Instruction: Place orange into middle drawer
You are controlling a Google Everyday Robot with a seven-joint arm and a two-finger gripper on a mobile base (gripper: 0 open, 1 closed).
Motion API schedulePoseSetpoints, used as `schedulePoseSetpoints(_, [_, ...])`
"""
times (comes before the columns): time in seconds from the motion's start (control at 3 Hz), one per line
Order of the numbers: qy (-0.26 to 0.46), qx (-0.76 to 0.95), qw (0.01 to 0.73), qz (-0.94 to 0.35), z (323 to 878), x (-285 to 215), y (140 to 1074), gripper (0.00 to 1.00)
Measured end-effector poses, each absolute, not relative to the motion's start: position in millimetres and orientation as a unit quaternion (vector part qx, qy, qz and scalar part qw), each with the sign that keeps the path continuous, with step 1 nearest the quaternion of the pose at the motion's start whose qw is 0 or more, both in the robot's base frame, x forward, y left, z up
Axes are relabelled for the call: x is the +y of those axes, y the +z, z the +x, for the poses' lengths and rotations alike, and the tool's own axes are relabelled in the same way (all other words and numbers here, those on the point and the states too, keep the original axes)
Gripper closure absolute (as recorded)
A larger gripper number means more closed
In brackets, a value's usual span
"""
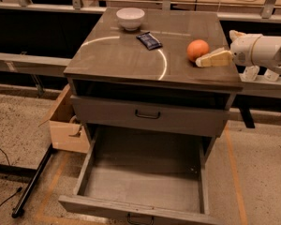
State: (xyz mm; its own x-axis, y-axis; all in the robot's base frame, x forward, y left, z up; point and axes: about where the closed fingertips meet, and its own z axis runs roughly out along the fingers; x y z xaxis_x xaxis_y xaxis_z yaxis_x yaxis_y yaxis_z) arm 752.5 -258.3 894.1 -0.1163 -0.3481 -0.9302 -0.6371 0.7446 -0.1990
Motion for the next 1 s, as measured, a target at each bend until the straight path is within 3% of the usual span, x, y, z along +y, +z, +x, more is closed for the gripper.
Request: schedulePoseSetpoints(1.0, [0.203,0.722,0.563,-0.345,767,-230,879,0.0])
